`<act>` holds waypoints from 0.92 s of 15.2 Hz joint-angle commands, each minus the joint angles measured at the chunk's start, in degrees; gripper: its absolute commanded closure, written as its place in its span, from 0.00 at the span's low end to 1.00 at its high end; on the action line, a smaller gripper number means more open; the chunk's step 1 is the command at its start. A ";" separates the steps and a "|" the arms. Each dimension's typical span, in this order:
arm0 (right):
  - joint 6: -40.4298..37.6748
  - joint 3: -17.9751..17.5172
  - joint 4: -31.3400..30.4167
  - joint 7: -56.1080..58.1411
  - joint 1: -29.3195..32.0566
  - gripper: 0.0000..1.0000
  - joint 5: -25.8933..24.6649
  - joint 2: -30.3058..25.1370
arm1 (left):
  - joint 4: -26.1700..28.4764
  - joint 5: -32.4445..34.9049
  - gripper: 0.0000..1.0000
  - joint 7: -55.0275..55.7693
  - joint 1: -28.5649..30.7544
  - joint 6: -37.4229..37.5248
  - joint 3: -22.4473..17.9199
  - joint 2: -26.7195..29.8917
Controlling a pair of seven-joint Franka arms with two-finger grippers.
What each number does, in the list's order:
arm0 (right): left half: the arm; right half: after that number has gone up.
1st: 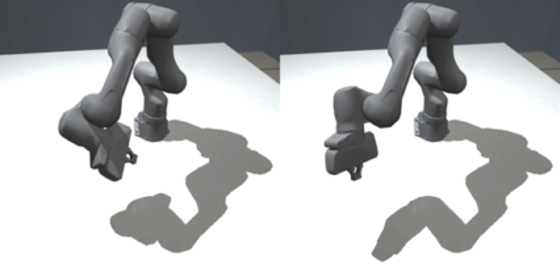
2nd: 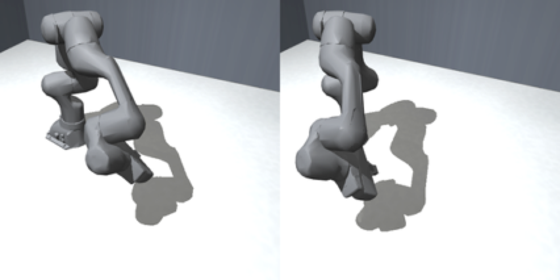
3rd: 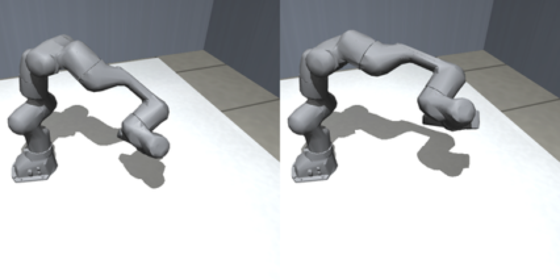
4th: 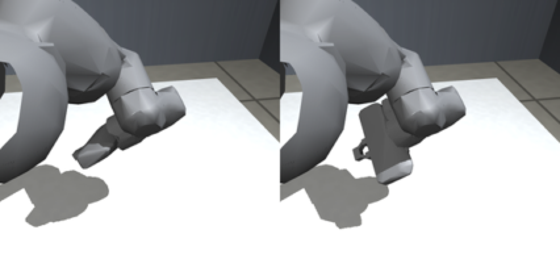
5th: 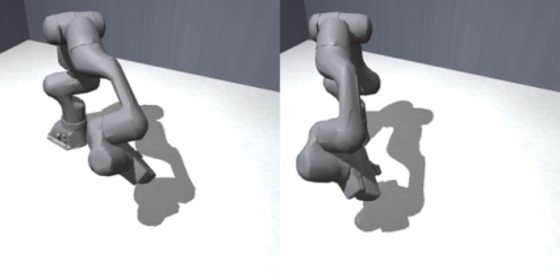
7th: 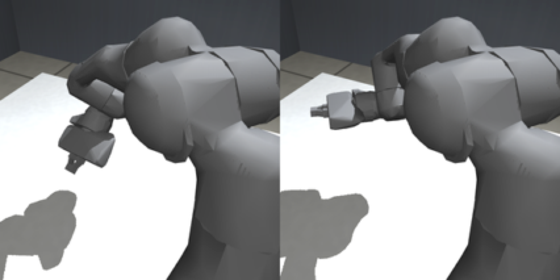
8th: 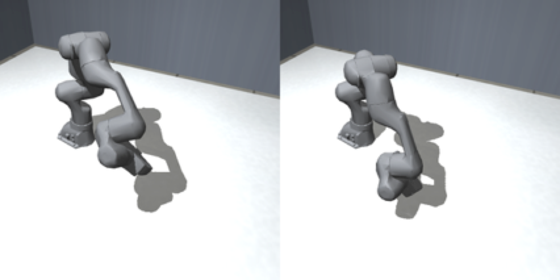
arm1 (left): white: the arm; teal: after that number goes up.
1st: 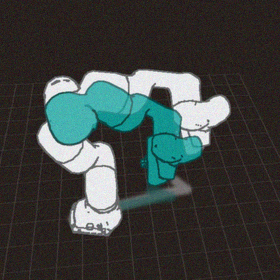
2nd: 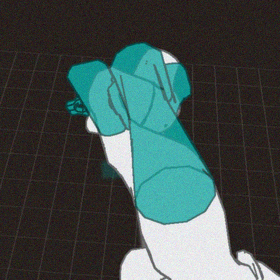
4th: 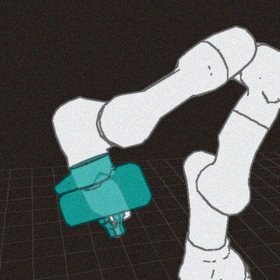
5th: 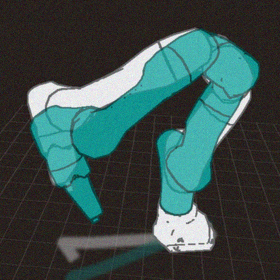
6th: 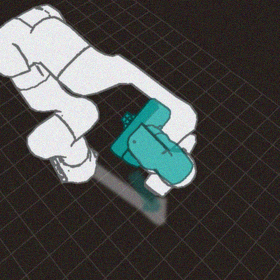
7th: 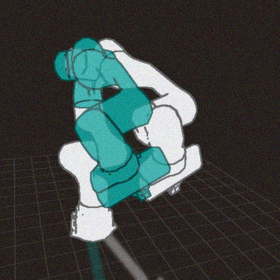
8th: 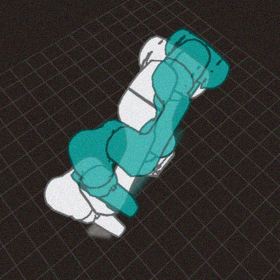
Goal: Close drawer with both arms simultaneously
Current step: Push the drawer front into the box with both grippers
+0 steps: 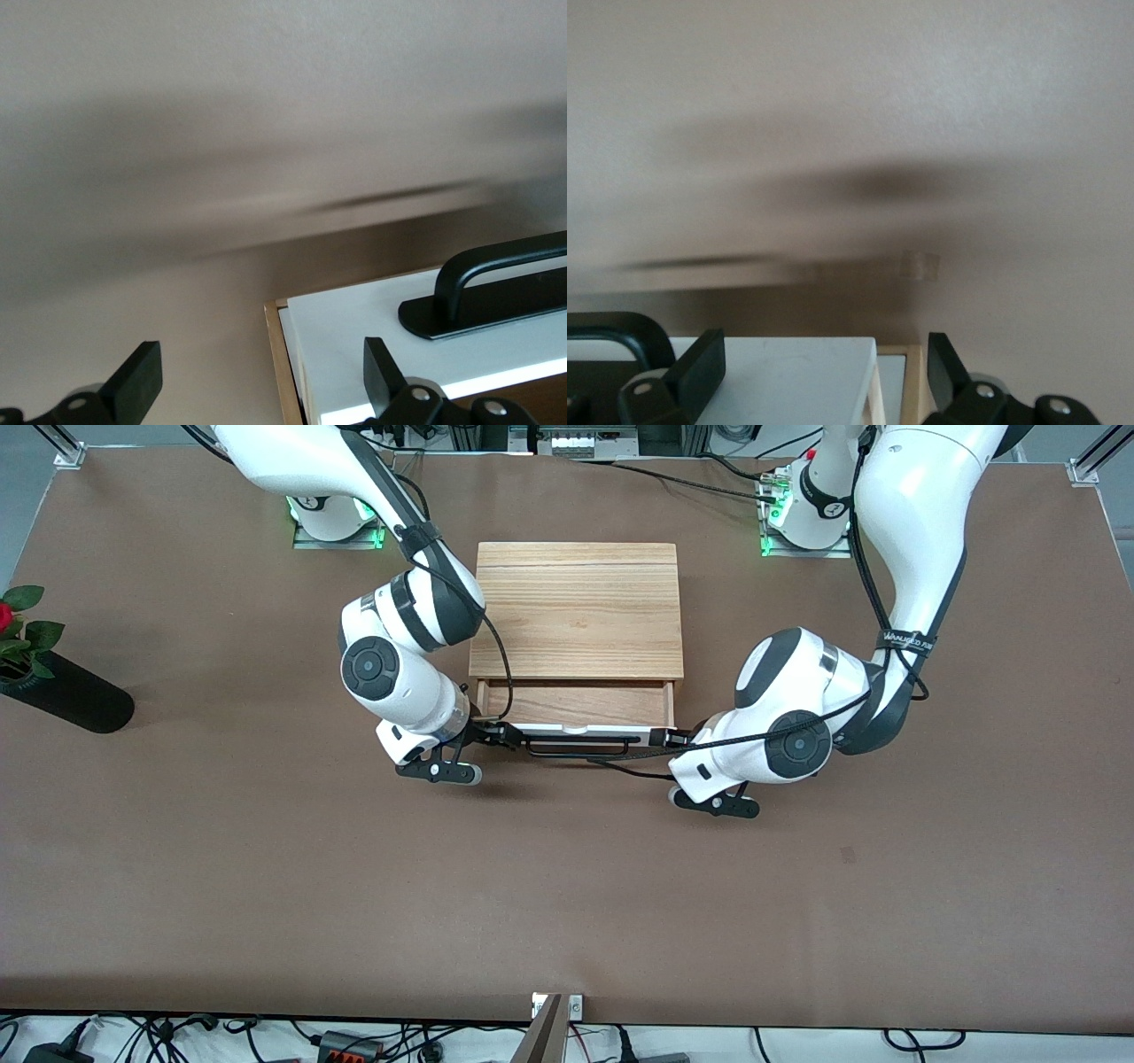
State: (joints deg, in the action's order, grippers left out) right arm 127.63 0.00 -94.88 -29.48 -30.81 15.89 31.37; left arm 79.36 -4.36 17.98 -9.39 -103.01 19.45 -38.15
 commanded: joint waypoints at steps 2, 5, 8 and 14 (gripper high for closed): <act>-5.62 -0.09 -0.57 -0.57 -0.39 0.00 0.55 -0.78 | -1.05 -0.56 0.00 0.13 -1.33 2.81 -0.11 -0.61; -9.40 -0.18 -0.57 -0.66 -0.66 0.00 0.55 -0.78 | -1.05 -0.56 0.00 0.13 -2.47 5.18 -0.11 -1.39; -13.09 -0.35 -0.57 -0.84 -1.62 0.00 0.55 -0.78 | -0.96 -0.65 0.00 0.04 -3.09 7.29 -0.11 -1.66; -16.44 -0.44 -0.75 -1.01 -3.47 0.00 0.64 -0.69 | 0.62 -4.15 0.00 0.13 -3.09 11.41 -0.11 -2.80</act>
State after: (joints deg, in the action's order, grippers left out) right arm 112.96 -0.23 -94.63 -29.59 -32.99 15.84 31.24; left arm 79.66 -5.91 17.98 -12.43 -93.61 19.48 -40.34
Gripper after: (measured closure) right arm 0.000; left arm 0.000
